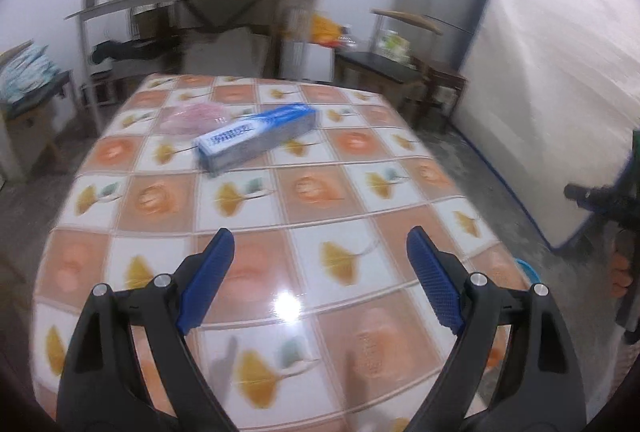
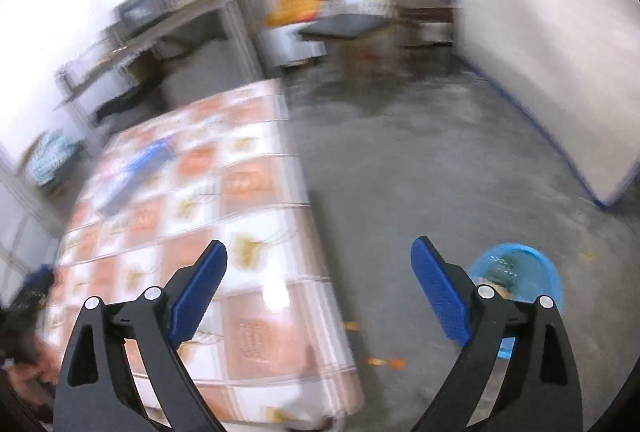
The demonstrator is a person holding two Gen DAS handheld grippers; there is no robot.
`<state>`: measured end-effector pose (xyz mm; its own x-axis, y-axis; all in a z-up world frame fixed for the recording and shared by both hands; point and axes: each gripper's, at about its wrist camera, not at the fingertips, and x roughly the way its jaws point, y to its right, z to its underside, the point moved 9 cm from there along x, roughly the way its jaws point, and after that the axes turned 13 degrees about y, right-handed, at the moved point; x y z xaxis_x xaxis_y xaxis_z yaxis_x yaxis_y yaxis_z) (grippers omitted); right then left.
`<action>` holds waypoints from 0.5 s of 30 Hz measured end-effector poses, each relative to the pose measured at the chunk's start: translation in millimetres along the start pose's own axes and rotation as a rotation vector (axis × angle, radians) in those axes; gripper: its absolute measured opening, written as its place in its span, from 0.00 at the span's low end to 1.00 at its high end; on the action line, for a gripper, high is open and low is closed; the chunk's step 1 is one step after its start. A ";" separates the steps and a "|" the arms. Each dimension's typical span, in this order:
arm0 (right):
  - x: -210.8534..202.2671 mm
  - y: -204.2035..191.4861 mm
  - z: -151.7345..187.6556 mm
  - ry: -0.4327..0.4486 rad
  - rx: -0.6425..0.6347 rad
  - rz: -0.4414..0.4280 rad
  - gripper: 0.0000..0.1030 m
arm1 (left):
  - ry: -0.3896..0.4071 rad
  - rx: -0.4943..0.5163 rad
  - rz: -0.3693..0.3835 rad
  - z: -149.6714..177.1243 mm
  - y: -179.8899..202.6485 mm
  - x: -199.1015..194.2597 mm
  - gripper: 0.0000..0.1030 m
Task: Collect trash
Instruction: 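Move both tools back over the table toward the toothpaste box, then grasp the blue-and-white toothpaste box with the right tool and lift it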
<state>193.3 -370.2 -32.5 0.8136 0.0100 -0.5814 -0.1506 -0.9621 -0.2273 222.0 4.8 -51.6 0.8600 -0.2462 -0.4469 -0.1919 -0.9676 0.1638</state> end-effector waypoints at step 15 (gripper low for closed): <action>221.4 -289.1 -11.0 -0.483 0.169 -0.225 0.88 | 0.079 -0.140 -0.162 23.7 -114.9 -49.9 0.87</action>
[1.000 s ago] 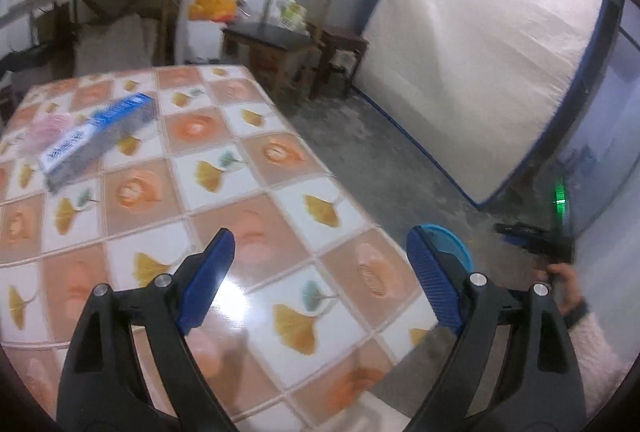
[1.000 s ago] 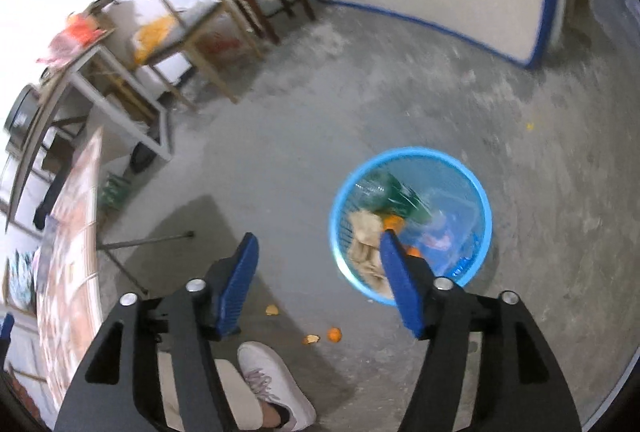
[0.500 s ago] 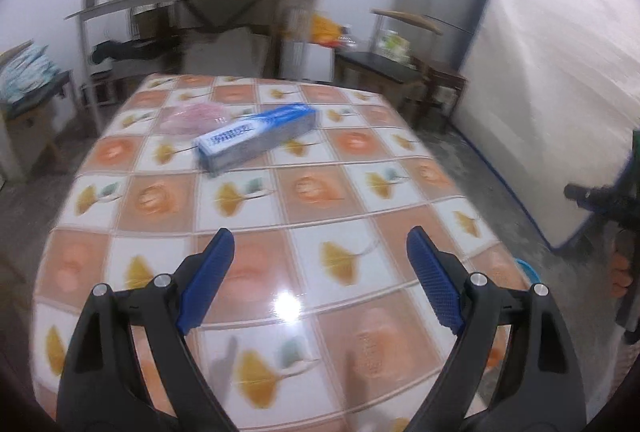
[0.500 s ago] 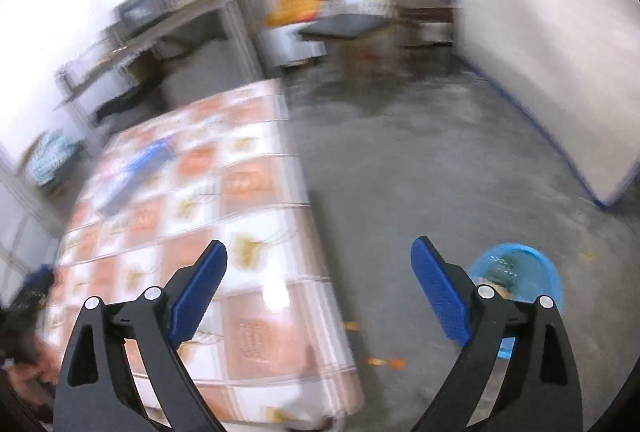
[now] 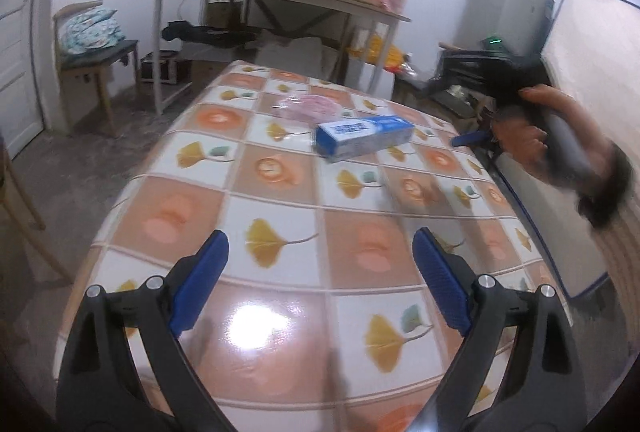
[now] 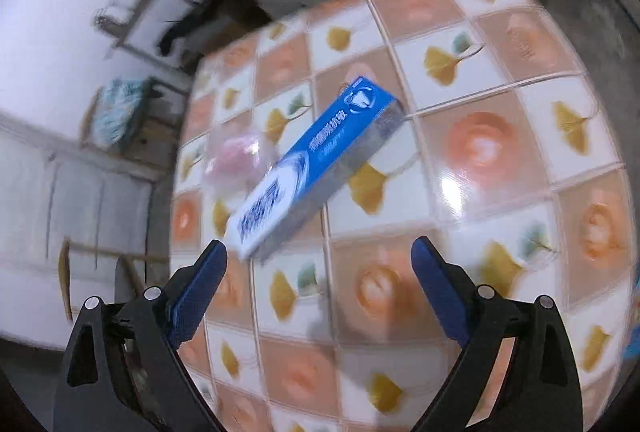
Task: Collect trash
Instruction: 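Grasp the blue-and-white toothpaste box with the right tool and lift it, then grasp the pink-printed plastic bag with the left tool while the right tool holds the box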
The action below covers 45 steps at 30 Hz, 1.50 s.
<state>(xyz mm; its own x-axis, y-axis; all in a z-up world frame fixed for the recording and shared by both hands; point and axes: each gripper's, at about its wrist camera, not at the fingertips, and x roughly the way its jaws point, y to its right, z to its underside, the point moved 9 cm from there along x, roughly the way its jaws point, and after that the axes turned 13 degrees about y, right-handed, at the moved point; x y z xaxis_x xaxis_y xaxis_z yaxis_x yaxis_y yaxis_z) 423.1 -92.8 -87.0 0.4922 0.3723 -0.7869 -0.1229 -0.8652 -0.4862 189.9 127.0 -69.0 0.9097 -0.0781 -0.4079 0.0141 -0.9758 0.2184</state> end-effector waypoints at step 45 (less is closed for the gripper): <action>-4.8 54.9 29.1 0.034 -0.391 0.044 0.75 | -0.208 -0.303 0.130 -77.0 -24.3 165.7 0.87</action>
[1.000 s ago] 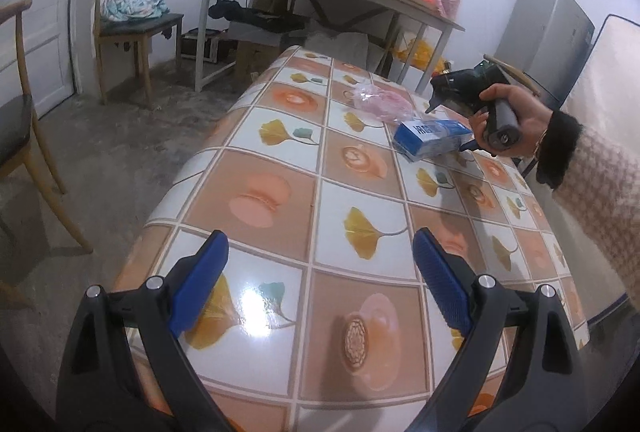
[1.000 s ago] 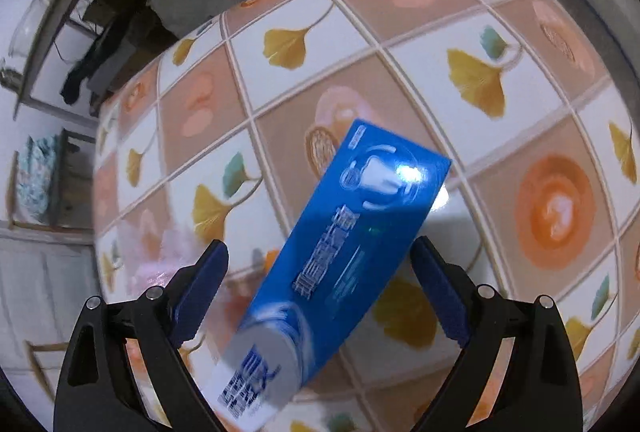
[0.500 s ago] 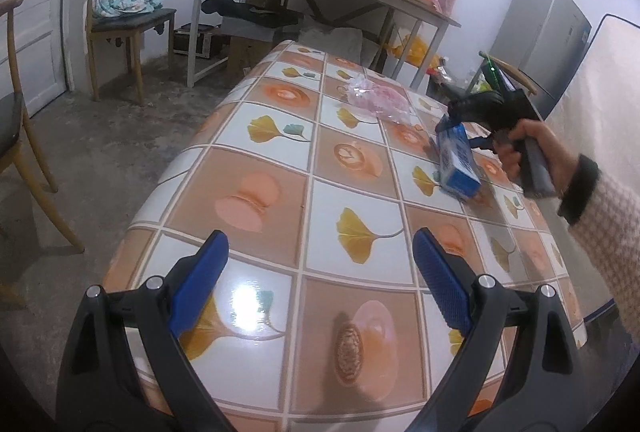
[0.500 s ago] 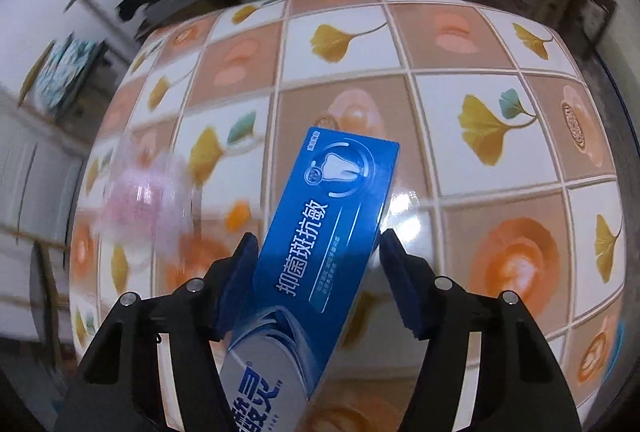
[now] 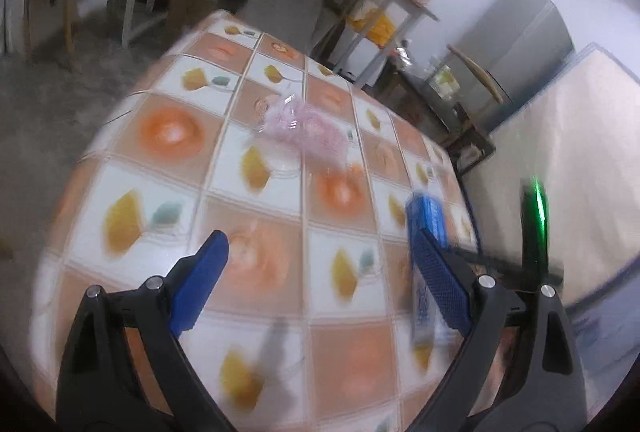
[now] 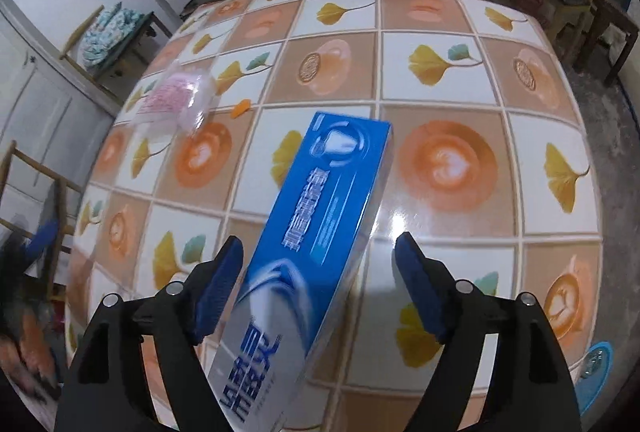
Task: Collect trash
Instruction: 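Grasp the pink-printed plastic bag with the left tool while the right tool holds the box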
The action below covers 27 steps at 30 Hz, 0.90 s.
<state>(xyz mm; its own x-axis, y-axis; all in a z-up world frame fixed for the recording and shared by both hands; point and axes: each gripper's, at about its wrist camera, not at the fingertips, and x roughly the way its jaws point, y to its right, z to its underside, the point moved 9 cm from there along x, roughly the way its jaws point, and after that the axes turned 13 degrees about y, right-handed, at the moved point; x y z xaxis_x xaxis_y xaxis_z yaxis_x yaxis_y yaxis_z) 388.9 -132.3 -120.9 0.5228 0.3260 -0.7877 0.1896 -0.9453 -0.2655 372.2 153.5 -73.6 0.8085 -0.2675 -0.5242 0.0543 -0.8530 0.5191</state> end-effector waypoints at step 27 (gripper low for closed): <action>7.4 -14.4 11.6 0.095 -0.134 -0.008 0.64 | -0.128 0.206 -0.330 -23.9 -1.4 171.8 0.46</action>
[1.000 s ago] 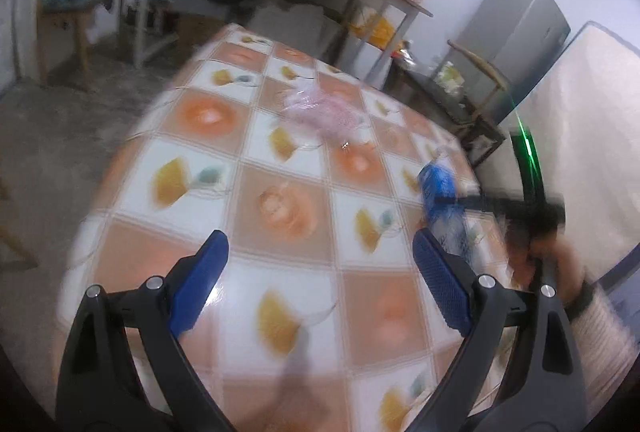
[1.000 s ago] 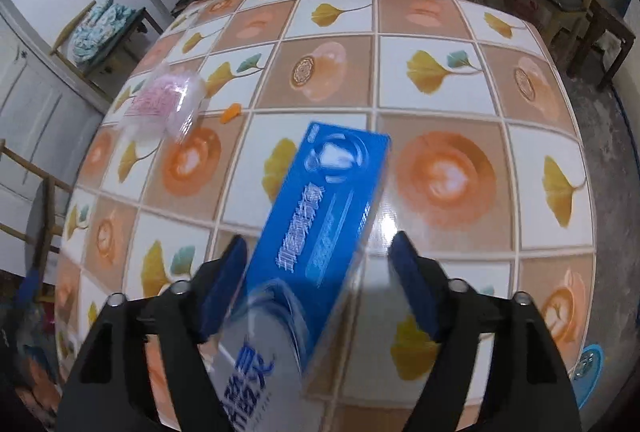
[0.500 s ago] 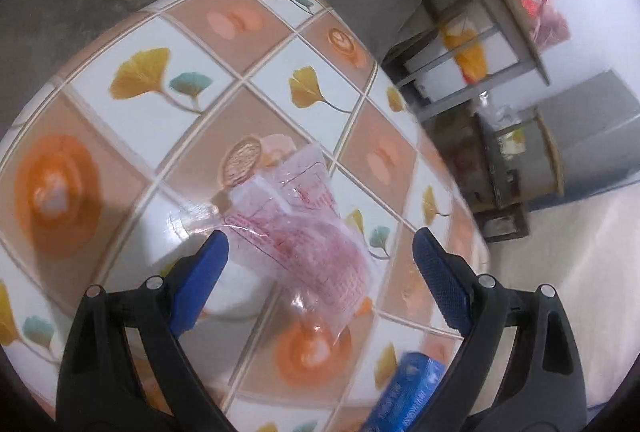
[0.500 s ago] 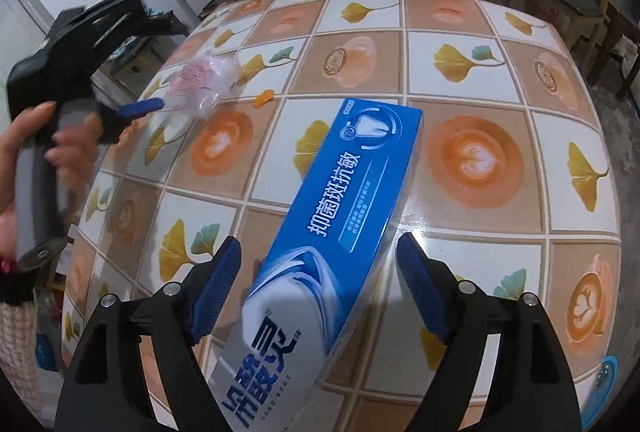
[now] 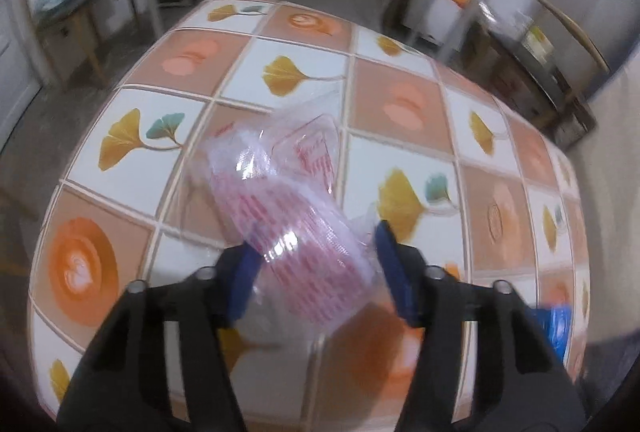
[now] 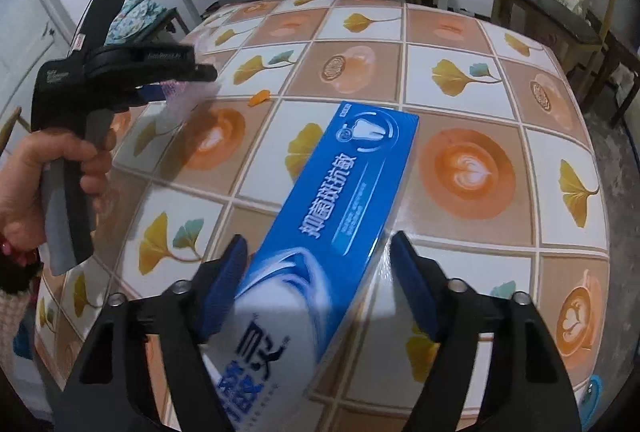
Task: Collect trash
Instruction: 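Grasp the pink-printed plastic bag with the left tool while the right tool holds the box, then lift the plastic bag and toothpaste box and turn toward the wastebasket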
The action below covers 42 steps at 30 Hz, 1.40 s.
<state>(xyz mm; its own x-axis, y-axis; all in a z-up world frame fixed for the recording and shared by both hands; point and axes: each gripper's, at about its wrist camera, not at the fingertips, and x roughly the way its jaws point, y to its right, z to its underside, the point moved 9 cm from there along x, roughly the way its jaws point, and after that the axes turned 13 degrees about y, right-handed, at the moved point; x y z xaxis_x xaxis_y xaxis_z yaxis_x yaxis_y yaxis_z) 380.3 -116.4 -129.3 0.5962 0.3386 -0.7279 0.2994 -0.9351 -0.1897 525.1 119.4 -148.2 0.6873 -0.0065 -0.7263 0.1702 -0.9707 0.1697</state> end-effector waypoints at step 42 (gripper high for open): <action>-123.9 -19.8 127.6 -0.026 -0.062 0.044 0.65 | 0.063 0.228 0.089 184.2 -24.6 -185.1 0.49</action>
<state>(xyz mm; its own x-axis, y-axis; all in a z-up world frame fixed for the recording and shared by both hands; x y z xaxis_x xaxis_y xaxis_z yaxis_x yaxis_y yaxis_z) 205.5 -153.1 -119.5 0.5902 0.2938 -0.7519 0.3194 -0.9404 -0.1168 263.6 100.2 -140.6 0.7362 -0.0861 -0.6713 -0.0518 -0.9961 0.0710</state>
